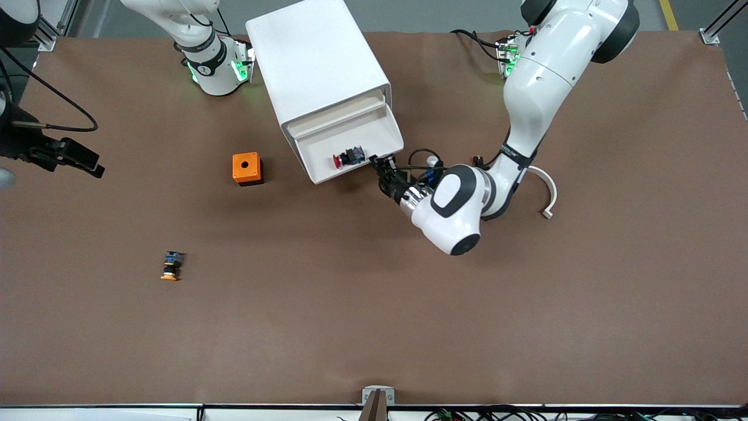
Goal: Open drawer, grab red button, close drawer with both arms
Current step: 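Pull the drawer out of the white cabinet with the left gripper, then reach the right gripper into the drawer while the left gripper withdraws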
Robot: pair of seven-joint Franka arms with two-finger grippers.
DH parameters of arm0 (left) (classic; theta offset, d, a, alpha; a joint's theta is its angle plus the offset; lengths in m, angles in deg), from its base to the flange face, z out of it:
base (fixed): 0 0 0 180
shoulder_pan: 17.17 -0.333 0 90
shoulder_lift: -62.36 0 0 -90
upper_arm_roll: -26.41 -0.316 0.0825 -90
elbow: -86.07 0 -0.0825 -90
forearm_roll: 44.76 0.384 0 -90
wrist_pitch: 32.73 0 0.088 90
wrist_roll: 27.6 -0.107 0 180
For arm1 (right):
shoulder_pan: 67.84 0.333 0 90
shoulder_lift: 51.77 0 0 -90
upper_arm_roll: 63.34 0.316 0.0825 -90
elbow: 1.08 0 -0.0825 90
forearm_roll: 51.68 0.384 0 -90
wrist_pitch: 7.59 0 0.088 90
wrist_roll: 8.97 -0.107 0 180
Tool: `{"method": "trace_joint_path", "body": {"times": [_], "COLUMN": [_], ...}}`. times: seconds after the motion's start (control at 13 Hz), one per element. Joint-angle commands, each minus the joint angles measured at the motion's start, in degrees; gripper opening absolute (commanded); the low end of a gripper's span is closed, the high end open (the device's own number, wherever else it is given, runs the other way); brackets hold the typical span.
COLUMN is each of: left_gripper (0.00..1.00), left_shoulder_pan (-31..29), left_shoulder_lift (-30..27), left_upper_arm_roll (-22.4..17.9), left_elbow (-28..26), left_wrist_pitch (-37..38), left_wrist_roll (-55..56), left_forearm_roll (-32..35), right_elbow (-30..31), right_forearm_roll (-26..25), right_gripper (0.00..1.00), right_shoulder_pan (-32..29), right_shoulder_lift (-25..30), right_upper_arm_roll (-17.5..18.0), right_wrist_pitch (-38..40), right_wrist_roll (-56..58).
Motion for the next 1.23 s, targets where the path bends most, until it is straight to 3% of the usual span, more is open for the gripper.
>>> {"method": "trace_joint_path", "body": {"times": [0.0, 0.08, 0.31, 0.38, 0.85, 1.15], "left_gripper": [0.04, 0.14, 0.89, 0.99, 0.99, 0.99], "left_shoulder_pan": [-1.52, -1.62, -1.97, -2.23, -8.9, -15.05], "left_shoulder_lift": [0.51, 0.51, -0.01, -0.19, -2.3, -4.41], "left_upper_arm_roll": [0.67, 0.67, 0.67, 0.76, 1.02, 1.02], "left_elbow": [2.51, 2.51, 2.51, 2.59, 4.44, 5.23], "left_wrist_pitch": [1.08, 1.08, 1.08, 1.08, 1.61, 2.75], "left_wrist_roll": [-5.05, -5.41, -6.55, -6.55, -10.86, -15.23], "left_forearm_roll": [-0.61, -0.61, -0.61, -0.52, 5.53, 9.74], "right_elbow": [-0.52, -0.43, 0.44, 0.45, 1.14, 4.31], "right_forearm_roll": [-0.26, -0.17, 0.09, 0.18, 6.32, 6.33], "right_gripper": [1.0, 1.0, 1.0, 1.0, 1.0, 1.0], "right_shoulder_pan": [3.23, 4.28, 8.84, 11.47, 21.41, 30.9], "right_shoulder_lift": [-0.04, -0.04, -1.0, -1.61, -6.79, -10.74], "right_upper_arm_roll": [0.07, 0.16, 0.42, 0.51, 0.51, 0.51], "right_wrist_pitch": [0.81, 0.99, 0.29, -0.15, -4.18, -12.53], "right_wrist_roll": [-7.63, -10.79, -21.94, -27.2, -47.09, -64.39]}}
